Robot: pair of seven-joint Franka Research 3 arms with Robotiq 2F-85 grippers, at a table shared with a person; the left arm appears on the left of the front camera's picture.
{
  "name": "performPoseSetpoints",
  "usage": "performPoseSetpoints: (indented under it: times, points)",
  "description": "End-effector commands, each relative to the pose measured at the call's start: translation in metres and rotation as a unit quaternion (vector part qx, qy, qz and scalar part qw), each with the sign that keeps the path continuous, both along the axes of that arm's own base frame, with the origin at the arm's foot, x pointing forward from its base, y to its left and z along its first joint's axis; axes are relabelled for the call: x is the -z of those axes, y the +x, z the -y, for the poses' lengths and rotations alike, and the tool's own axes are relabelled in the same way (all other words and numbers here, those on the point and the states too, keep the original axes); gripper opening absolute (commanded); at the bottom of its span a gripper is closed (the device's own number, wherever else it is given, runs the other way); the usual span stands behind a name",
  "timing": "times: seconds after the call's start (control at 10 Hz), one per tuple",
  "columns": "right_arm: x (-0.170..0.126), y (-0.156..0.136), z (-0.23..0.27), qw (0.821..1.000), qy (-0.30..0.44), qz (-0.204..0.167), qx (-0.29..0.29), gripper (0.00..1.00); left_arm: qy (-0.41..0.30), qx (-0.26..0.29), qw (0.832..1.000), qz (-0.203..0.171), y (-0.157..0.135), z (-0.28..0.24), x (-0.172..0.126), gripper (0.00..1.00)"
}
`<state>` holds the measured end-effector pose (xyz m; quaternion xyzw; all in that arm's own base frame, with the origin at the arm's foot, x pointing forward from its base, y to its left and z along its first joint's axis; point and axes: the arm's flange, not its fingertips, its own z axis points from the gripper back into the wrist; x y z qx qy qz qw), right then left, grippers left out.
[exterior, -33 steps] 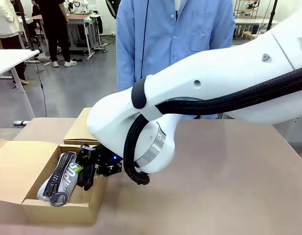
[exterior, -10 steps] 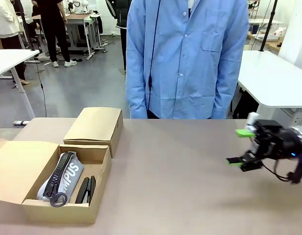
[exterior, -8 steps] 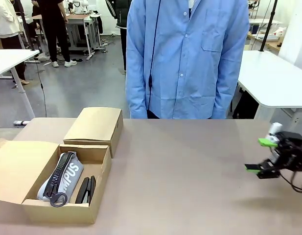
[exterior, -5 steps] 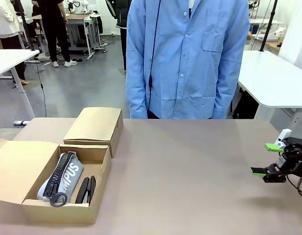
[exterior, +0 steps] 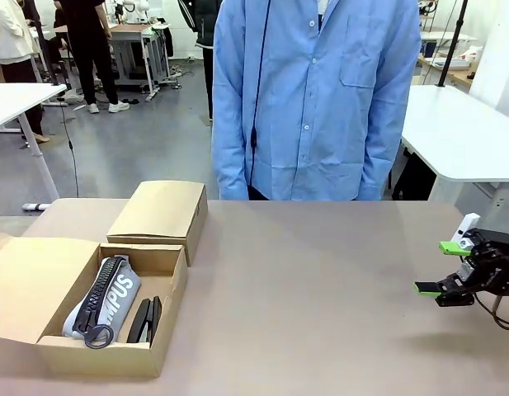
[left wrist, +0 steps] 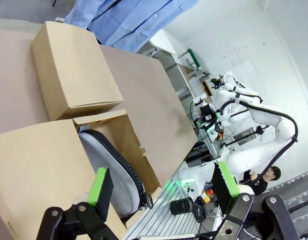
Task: Place items inside the box.
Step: Close the lid of the Mailer Box closest to the robot.
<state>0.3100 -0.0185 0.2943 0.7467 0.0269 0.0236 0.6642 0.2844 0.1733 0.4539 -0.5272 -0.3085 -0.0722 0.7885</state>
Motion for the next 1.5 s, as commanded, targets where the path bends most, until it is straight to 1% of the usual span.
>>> performPoseSetpoints:
  times: [0.0, 1.0, 1.1, 1.2, 1.3, 1.4]
  points:
    - [-0.007, 0.001, -0.001, 1.0, 0.003, -0.007, 0.001, 1.0, -0.008, 0.0, 1.0, 0.014, 0.0, 0.001, 0.0, 1.0]
    - [-0.007, 0.001, -0.001, 1.0, 0.003, -0.007, 0.001, 1.0, -0.008, 0.0, 1.0, 0.014, 0.0, 0.001, 0.0, 1.0]
    - [-0.007, 0.001, -0.001, 1.0, 0.003, -0.007, 0.001, 1.0, 0.0, 0.0, 1.0, 0.0, 0.0, 0.0, 0.0, 1.0]
    - [-0.007, 0.001, -0.001, 1.0, 0.003, -0.007, 0.001, 1.0, 0.043, 0.032, 0.993, 0.103, -0.011, -0.001, -0.013, 1.0]
    - [-0.007, 0.001, -0.001, 1.0, 0.003, -0.007, 0.001, 1.0, 0.017, 0.051, 0.983, 0.174, -0.015, -0.001, -0.028, 1.0]
    - [-0.007, 0.001, -0.001, 1.0, 0.003, -0.007, 0.001, 1.0, 0.049, 0.064, 0.958, 0.275, -0.02, 0.003, -0.039, 1.0]
